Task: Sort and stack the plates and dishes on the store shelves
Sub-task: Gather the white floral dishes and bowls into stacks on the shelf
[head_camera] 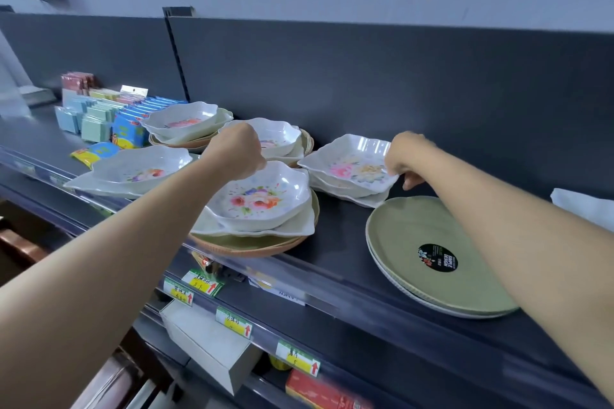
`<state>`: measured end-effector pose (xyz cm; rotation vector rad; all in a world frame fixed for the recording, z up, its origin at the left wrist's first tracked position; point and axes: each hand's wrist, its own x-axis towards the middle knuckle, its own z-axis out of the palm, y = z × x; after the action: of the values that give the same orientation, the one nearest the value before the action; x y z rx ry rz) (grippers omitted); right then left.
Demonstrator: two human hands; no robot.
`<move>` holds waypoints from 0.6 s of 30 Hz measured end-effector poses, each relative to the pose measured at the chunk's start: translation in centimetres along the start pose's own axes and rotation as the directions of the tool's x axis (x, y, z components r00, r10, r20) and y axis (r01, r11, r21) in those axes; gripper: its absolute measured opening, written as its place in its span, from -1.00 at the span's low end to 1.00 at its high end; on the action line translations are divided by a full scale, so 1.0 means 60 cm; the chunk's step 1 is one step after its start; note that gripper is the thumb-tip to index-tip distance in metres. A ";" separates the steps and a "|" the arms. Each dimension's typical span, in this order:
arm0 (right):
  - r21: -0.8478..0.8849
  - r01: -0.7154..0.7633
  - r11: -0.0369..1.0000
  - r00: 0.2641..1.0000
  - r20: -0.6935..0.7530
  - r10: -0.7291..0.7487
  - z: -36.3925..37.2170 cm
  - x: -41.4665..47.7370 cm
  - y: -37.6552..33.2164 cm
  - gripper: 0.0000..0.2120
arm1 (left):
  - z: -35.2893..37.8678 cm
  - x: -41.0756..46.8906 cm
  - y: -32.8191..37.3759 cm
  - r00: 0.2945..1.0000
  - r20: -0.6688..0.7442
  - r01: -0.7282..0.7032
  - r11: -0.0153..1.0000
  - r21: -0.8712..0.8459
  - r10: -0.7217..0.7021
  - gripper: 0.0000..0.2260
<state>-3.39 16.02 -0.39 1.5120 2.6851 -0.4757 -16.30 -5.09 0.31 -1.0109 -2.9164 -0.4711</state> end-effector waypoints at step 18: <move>0.371 0.067 0.926 0.954 -0.295 0.049 -0.026 -0.015 0.016 -0.57 | 0.007 -0.030 -0.071 0.985 -0.092 0.158 0.971 0.182 -0.143 -0.89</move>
<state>-1.91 16.15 1.00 1.7958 2.9581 -0.8779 -17.42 -9.24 -1.48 -0.7343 -2.9110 -0.2251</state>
